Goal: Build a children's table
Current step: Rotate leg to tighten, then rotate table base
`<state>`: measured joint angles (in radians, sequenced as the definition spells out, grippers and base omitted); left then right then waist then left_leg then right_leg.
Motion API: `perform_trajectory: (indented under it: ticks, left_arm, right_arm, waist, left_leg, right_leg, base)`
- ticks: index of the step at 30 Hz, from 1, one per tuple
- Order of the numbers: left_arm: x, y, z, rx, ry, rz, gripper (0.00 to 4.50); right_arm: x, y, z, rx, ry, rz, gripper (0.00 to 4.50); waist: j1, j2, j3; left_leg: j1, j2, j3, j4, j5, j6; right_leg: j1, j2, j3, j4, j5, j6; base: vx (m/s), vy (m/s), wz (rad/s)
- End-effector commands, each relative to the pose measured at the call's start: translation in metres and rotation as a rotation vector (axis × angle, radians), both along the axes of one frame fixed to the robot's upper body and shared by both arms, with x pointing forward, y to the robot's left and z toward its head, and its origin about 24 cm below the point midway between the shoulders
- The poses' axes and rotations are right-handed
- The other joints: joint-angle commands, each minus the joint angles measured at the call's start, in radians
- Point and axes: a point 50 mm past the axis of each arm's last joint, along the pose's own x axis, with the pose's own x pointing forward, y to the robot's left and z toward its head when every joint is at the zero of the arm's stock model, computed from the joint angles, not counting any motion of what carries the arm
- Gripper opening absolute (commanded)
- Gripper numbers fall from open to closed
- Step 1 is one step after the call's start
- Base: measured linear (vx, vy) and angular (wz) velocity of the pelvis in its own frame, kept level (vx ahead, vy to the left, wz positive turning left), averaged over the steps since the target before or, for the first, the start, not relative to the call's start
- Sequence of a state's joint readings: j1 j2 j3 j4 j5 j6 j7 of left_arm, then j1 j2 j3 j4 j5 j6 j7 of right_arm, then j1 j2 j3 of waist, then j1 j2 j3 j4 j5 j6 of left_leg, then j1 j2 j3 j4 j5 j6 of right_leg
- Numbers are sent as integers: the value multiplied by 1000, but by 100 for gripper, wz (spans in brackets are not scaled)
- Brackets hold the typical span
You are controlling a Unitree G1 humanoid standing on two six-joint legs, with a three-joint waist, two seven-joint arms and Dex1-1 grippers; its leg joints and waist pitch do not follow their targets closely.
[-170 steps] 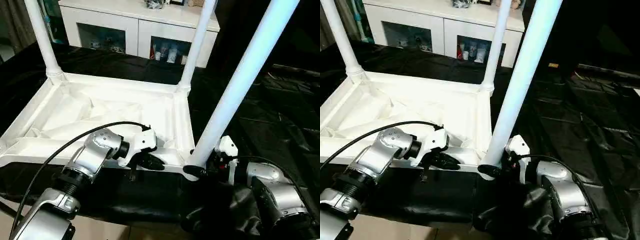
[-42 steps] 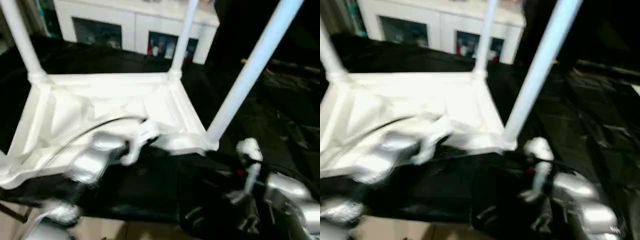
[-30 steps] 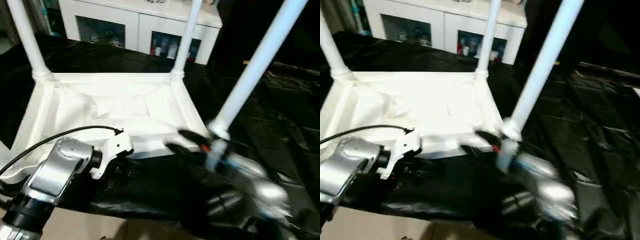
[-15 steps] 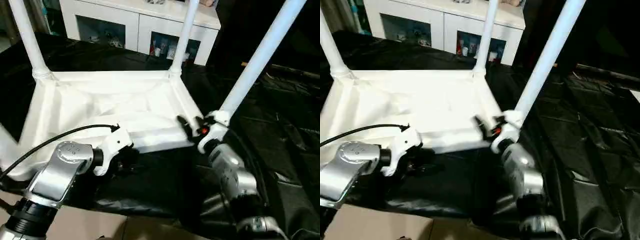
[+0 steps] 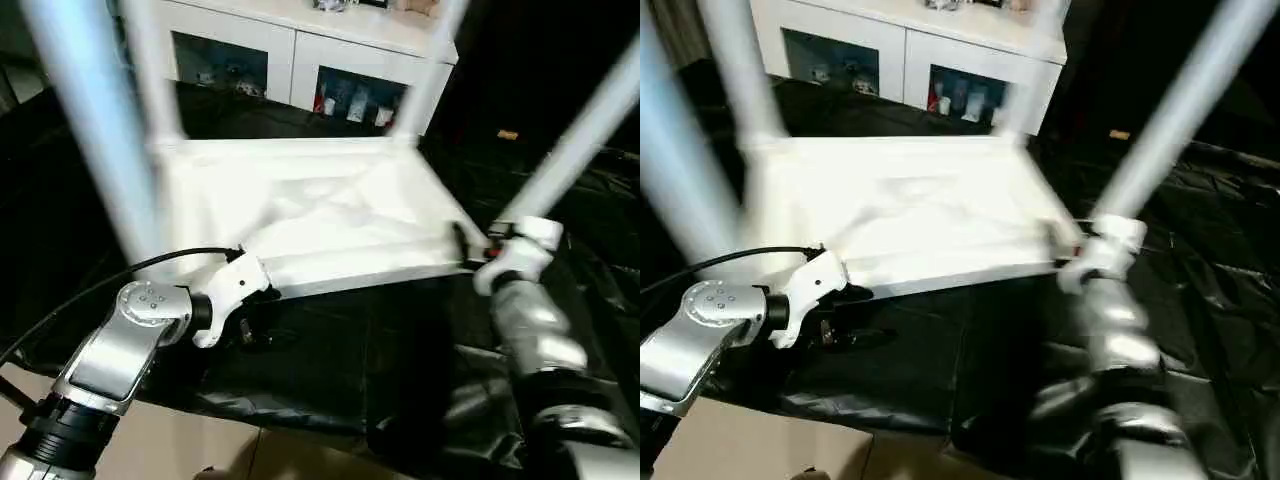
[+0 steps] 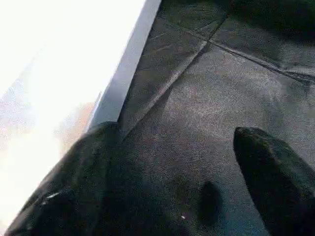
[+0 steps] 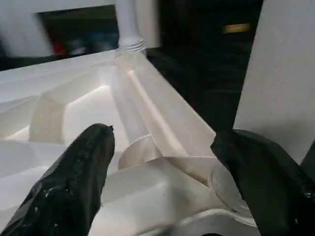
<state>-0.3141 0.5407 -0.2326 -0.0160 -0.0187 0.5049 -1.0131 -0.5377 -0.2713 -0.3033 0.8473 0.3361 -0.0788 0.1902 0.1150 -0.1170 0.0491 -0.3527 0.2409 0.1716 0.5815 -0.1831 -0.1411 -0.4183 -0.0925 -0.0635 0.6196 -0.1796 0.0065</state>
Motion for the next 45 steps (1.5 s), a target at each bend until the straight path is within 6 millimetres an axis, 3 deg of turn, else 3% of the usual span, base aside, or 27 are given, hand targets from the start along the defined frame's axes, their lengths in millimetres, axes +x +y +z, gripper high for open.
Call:
perform_trajectory:
  ticks: [1, 4, 6, 7, 8, 10, 16, 18, 19, 22, 23, 25, 26, 28, 32, 34, 37, 41, 45]
  left_arm:
    - [3, 4, -1, 17, -25, 22, 433]
    - [-1, 1, 1, -25, -22, -5, 443]
    - [-10, 2, 2, -63, 11, -48, 443]
    - [-14, 3, 2, -77, 28, -66, 443]
    - [-17, 4, 2, -84, 42, -77, 443]
    - [-22, 10, 2, -102, 81, -81, 443]
    - [-38, 58, 9, -141, 160, -2, 443]
    - [-42, 78, 13, -134, 150, 41, 443]
    - [-45, 91, 17, -139, 142, 83, 443]
    - [-45, 104, 23, -159, 121, 145, 443]
    - [-41, 111, 28, -188, 67, 197, 443]
    - [-32, 120, 40, -264, -36, 273, 443]
    - [-27, 119, 46, -322, -84, 287, 443]
    - [-15, 108, 57, -452, -155, 273, 443]
    - [-7, 93, 58, -527, -154, 239, 443]
    - [1, 72, 58, -589, -134, 181, 443]
    - [11, 57, 57, -628, -132, 158, 443]
    - [23, 35, 47, -604, -105, 110, 443]
    - [14, 7, 56, -706, -16, -49, 443]
  right_arm:
    - [-4, -36, 15, -28, -57, -152, 388]
    - [-6, -44, 16, -40, -55, -176, 388]
    - [-5, -39, 16, -51, -65, -109, 388]
    - [-5, -35, 15, -58, -67, -74, 388]
    - [-5, -31, 14, -61, -68, -43, 388]
    - [-5, -22, 11, -85, -64, 19, 388]
    - [-14, 8, -8, -155, -27, 141, 388]
    - [-19, 13, -13, -178, -19, 140, 388]
    - [-23, 13, -17, -165, -15, 113, 388]
    - [-28, 11, -22, -148, -2, 63, 388]
    - [-32, 9, -28, -151, 20, 38, 388]
    - [-39, 6, -38, -166, 75, 0, 388]
    - [-42, 6, -43, -177, 108, -8, 388]
    - [-45, 6, -51, -186, 166, -21, 388]
    - [-44, 8, -54, -177, 194, -14, 388]
    - [-40, 11, -53, -181, 206, 4, 388]
    - [-36, 14, -51, -188, 205, 22, 388]
    - [-29, 22, -46, -192, 191, 69, 388]
    - [-24, 31, -45, -188, 188, 145, 388]
  waist:
    - [-11, 12, -63]
    - [-12, 12, -61]
    - [-13, 13, -59]
    - [-20, 12, -56]
    - [-23, 15, -57]
    - [-31, 16, -55]
    - [-53, 22, -51]
    - [-58, 26, -49]
    - [-58, 27, -48]
    - [-57, 31, -44]
    - [-57, 22, -42]
    - [-54, 27, -43]
    - [-51, 26, -44]
    - [-48, 22, -44]
    - [-50, 14, -47]
    - [-54, 13, -50]
    - [-53, 13, -56]
    - [-52, 19, -59]
    - [-50, 19, -64]
  left_leg:
    - [-2, -25, 25, -62, -130, -3]
    - [-4, -24, 25, -59, -152, -4]
    - [-3, -24, 25, -60, -168, -4]
    - [-10, -22, 22, -63, -205, -3]
    - [-6, -22, 21, -62, -221, -2]
    - [-10, -21, 20, -63, -225, 1]
    - [-10, -22, 16, -68, -253, 1]
    - [-3, -20, 16, -70, -288, 0]
    - [-2, -20, 16, -71, -300, 1]
    - [5, -17, 15, -74, -342, -1]
    - [4, -18, 15, -75, -346, 1]
    - [4, -20, 15, -74, -340, -4]
    - [9, -20, 17, -74, -339, -9]
    - [6, -21, 15, -74, -339, -17]
    - [-3, -21, 13, -73, -327, -12]
    - [-7, -21, 13, -73, -304, -12]
    - [-7, -22, 18, -67, -226, -9]
    - [-6, -23, 19, -64, -206, -8]
    - [-4, -21, 20, -61, -179, -9]
  right_leg:
    - [56, -15, 33, -49, -99, -142]
    - [53, -16, 33, -51, -124, -140]
    - [53, -15, 32, -53, -150, -136]
    - [53, -16, 29, -59, -209, -128]
    - [49, -17, 29, -62, -241, -122]
    - [49, -18, 30, -63, -247, -127]
    - [44, -14, 30, -67, -283, -135]
    - [37, -10, 30, -70, -300, -134]
    - [37, -10, 31, -71, -303, -136]
    - [31, -10, 32, -71, -312, -141]
    - [31, -11, 32, -72, -319, -139]
    - [32, -12, 33, -72, -319, -136]
    - [30, -11, 33, -74, -309, -136]
    - [34, -12, 31, -71, -307, -138]
    - [40, -19, 33, -72, -338, -113]
    - [44, -19, 33, -71, -332, -107]
    - [46, -16, 34, -61, -223, -128]
    - [49, -16, 35, -58, -193, -129]
    - [53, -17, 35, -48, -120, -159]
  base:
    - [0, 0, 0]
    - [0, 0, 0]
    - [0, 0, 0]
    - [0, 0, 0]
    - [0, 0, 0]
    - [0, 0, 0]
    - [0, 0, 0]
    - [0, 0, 0]
    - [0, 0, 0]
    - [0, 0, 0]
    - [0, 0, 0]
    - [0, 0, 0]
    - [0, 0, 0]
    - [0, 0, 0]
    - [0, 0, 0]
    - [0, 0, 0]
    - [0, 0, 0]
    - [0, 0, 0]
    - [0, 0, 0]
